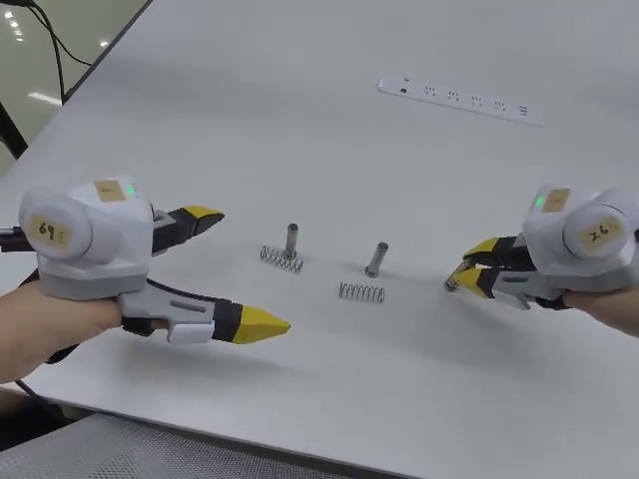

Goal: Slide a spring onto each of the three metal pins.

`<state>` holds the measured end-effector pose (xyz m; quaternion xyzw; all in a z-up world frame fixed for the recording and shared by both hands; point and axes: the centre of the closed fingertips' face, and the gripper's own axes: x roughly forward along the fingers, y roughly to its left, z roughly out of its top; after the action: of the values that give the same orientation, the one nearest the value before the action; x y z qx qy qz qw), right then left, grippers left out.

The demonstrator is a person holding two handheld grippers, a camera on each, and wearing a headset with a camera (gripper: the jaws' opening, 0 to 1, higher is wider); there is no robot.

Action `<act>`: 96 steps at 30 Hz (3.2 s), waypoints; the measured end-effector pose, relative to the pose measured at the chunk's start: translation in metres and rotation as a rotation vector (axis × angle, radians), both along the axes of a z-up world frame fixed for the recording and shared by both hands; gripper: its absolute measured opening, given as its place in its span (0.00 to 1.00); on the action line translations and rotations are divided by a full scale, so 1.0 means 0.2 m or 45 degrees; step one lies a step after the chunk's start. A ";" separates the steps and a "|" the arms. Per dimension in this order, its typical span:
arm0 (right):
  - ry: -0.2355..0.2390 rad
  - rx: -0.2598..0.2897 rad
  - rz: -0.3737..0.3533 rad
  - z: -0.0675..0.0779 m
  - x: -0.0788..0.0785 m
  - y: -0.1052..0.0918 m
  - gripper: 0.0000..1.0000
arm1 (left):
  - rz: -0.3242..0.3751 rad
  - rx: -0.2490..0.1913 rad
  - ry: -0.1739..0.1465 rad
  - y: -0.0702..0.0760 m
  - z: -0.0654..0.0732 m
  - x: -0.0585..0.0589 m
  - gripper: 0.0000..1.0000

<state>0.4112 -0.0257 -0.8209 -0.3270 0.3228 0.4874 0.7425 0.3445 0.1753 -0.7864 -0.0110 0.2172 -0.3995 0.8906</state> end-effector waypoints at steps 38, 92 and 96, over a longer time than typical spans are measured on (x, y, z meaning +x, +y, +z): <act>0.027 0.251 -0.184 0.14 -0.10 -0.05 0.16 | -0.005 0.005 0.009 -0.01 0.00 -0.01 0.98; 0.067 0.000 0.368 -0.02 -0.27 0.43 0.13 | -0.029 0.014 0.023 -0.02 -0.01 -0.06 0.98; 0.065 -0.031 0.409 -0.05 -0.27 0.45 0.13 | -0.028 0.017 0.024 -0.02 -0.02 -0.06 0.98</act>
<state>0.3576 0.0652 -0.8319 -0.3708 0.2909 0.6042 0.6425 0.3317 0.1711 -0.7897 -0.0067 0.2285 -0.4076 0.8841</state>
